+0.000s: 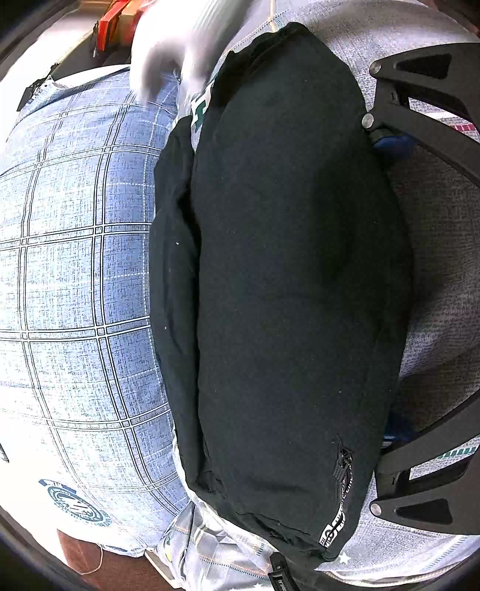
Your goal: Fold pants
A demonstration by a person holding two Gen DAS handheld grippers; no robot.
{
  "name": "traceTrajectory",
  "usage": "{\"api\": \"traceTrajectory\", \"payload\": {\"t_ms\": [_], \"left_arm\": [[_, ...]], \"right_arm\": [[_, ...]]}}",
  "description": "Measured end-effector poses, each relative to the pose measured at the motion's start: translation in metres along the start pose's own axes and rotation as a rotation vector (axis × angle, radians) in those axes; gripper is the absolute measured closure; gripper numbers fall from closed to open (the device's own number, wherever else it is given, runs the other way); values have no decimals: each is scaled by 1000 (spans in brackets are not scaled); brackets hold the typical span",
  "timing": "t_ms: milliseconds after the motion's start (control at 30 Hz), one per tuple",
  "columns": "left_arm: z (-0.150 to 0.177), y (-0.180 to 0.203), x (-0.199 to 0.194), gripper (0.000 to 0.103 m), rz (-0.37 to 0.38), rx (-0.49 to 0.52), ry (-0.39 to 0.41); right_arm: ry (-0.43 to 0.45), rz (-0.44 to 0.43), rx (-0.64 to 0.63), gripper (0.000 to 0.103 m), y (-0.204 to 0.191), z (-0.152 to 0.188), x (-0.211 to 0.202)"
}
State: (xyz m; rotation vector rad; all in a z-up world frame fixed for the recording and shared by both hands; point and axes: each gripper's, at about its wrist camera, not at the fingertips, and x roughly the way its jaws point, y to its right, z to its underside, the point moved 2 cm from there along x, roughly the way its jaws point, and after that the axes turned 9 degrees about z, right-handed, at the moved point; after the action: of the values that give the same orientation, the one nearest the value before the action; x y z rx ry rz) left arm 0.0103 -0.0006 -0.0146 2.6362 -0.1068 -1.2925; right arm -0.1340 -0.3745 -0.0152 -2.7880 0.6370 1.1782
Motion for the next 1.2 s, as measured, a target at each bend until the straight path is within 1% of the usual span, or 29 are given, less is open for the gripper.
{"api": "traceTrajectory", "payload": {"t_ms": [200, 300, 333, 400, 500, 533, 600, 633, 667, 733, 800, 867, 900, 933, 967, 1000, 1133, 1167, 1200], "left_arm": [[0, -1, -1, 0, -5, -3, -6], [-3, 1, 1, 0, -20, -7, -30], [-3, 0, 1, 0, -13, -4, -41], [-5, -2, 1, 0, 22, 6, -76], [-2, -5, -3, 0, 80, 69, -148], [-1, -7, -6, 0, 99, 78, -160], [4, -14, -15, 0, 134, 65, -158], [7, -18, -18, 0, 159, 57, -159], [8, -21, -21, 0, 178, 61, -178], [12, -23, -24, 0, 186, 101, -252], [18, -25, -31, 0, 198, 145, -304], [26, -30, -41, 0, 200, 147, -304], [30, -34, -48, 0, 197, 138, -293], [32, -38, -59, 0, 173, 131, -262], [37, -36, -68, 0, 149, 135, -226], [38, -37, -83, 0, 115, 145, -166], [31, -32, -156, 0, -70, 185, 145], [28, -27, -178, 0, -123, 194, 243], [26, -23, -198, 0, -165, 198, 330]], "right_arm": [[0, 0, 0, 0, 0, 0, 0], [0, 0, 0, 0, 0, 0, 0], [0, 0, 0, 0, 0, 0, 0], [0, 2, -2, 0, 0, 0, -1], [-1, 5, -4, 0, 1, 0, -1], [-2, 3, -3, 0, 1, 0, -1], [-13, -4, 0, 0, 2, 0, -1], [-26, -21, -6, 0, 3, 1, -3], [-48, -36, -13, 0, 5, 2, -4], [-70, -56, -41, 0, 4, 2, -4], [-65, -79, -41, 0, 6, 5, -6], [-56, -83, -45, 0, 6, 9, -10], [-56, -82, -52, 0, 6, 11, -13], [-55, -82, -64, 0, 5, 13, -15], [-54, -84, -72, 0, 5, 14, -17], [-53, -88, -78, 0, 5, 16, -20], [-60, -73, -80, 1, 8, 20, -30], [-45, -63, -70, 1, 11, 18, -35], [-9, -52, -57, 1, 14, 15, -45]]}}
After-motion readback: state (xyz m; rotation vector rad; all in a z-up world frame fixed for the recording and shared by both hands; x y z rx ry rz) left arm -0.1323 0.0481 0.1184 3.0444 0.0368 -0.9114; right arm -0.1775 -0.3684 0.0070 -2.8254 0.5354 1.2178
